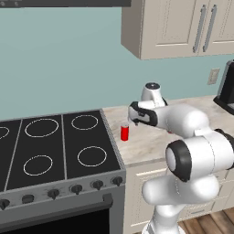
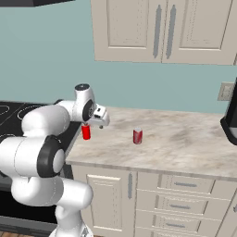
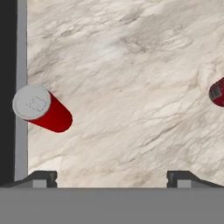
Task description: Four empty soda cans are scattered around the kitchen. Gather all the cans and cluster them next to the stove for recycling.
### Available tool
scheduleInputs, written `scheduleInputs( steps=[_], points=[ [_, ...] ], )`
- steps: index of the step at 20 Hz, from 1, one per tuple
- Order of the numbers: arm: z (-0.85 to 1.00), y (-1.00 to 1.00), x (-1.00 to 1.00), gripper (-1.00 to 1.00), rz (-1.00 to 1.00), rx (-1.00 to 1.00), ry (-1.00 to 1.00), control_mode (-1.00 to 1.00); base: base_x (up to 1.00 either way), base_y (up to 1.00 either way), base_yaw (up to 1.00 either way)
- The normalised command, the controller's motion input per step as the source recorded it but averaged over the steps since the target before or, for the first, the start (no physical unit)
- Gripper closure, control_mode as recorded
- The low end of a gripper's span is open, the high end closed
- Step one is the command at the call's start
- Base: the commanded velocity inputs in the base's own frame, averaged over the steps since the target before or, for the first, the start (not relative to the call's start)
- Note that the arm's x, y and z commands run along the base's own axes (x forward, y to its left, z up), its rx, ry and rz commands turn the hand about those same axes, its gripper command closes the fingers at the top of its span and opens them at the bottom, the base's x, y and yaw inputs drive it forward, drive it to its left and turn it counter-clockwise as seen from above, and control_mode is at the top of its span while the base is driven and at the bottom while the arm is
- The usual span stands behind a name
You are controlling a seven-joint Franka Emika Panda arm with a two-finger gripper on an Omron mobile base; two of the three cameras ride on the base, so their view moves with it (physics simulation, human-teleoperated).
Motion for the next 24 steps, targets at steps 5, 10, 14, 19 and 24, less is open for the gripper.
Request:
scheduleInputs(
  steps=[5, 10, 14, 19, 24],
  points=[
    [0.09, -0.42, -0.06, -1.00, -0.09, 0.00, 0.08, -1.00, 0.00, 0.00, 0.00],
    [0.03, -0.44, -0.03, -1.00, -0.09, 0.00, 0.04, -1.00, 0.00, 0.00, 0.00],
    [0.00, -0.43, 0.00, -1.00, -0.04, 0.00, 0.00, -1.00, 0.00, 0.00, 0.00],
    [0.00, -0.42, 0.02, -1.00, -0.03, 0.00, 0.00, -1.00, 0.00, 0.00, 0.00],
    [0.00, -0.37, 0.09, -1.00, -0.01, 0.00, 0.00, -1.00, 0.00, 0.00, 0.00]
  ],
)
